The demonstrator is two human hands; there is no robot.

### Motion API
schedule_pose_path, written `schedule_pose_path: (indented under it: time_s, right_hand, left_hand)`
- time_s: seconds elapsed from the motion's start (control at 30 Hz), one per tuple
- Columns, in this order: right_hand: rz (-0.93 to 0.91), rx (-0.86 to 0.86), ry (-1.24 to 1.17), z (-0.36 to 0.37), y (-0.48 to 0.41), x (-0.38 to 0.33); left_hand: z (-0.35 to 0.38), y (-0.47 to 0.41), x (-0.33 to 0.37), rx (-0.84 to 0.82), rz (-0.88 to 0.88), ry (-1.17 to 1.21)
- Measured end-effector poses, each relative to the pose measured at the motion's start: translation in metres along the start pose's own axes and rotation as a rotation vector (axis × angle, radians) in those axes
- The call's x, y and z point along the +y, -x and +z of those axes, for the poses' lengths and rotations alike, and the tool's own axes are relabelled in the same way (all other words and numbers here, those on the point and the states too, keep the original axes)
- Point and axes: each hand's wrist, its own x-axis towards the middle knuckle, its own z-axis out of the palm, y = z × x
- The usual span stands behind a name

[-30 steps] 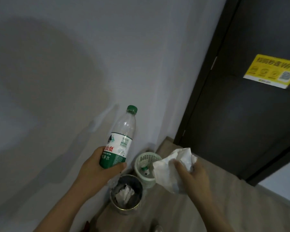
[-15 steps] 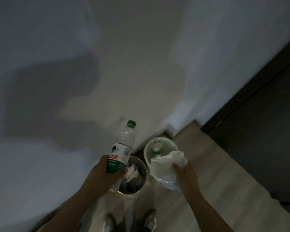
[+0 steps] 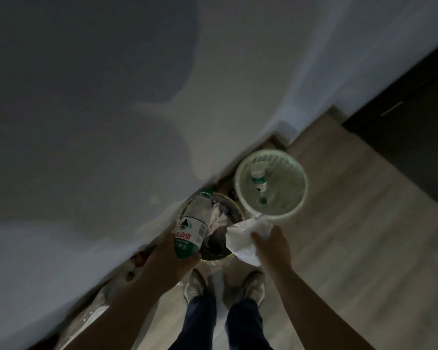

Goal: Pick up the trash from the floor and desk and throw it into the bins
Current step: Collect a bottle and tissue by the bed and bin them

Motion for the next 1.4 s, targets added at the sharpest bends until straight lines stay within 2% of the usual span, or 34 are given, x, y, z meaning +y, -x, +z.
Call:
schedule_pose_path:
  time_s: [0.13, 0.2, 0.4, 0.5, 0.7, 0.77, 1.0, 1.13, 1.27, 1.4]
  right_hand:
    - [-0.033, -0.052, 0.064, 0.045, -0.041, 0.017]
    - [-0.021, -0.091, 0.019, 0.066, -0.056, 0.022]
    - [-0.038, -0.279, 0.069, 0.093, -0.076, 0.027]
    - [-0.036, -0.284, 0.136, 0.079, -0.078, 0.034]
    - [-0.19, -0.246, 0.473, 0.024, -0.084, 0.049]
    - [-0.2, -0.243, 0.519, 0.002, -0.087, 0.054]
    - [-0.146, -0.19, 0.452, -0.054, -0.094, 0.071]
    - [-0.125, -0.174, 0.407, -0.074, -0.093, 0.083]
    - [-0.11, -0.152, 0.383, -0.088, -0.086, 0.094]
    - [-0.1, -0.132, 0.358, -0.097, -0.074, 0.093]
  left_hand:
    - [0.023, -0.043, -0.021, 0.014, -0.036, 0.002]
    - [0.029, -0.058, -0.031, 0.032, -0.072, -0.018]
    - [0.036, -0.089, -0.044, 0.01, -0.065, -0.09]
    - [0.039, -0.097, -0.036, -0.007, -0.054, -0.099]
    - [0.051, -0.11, -0.004, -0.021, 0.022, -0.181]
    - [0.057, -0.114, 0.013, -0.045, 0.056, -0.219]
    - [0.097, -0.131, 0.081, -0.052, 0.159, -0.372]
    - [0.124, -0.143, 0.12, -0.044, 0.182, -0.319]
    - [0.137, -0.146, 0.138, 0.039, 0.292, -0.309]
    - [0.132, -0.134, 0.14, 0.011, 0.383, -0.411]
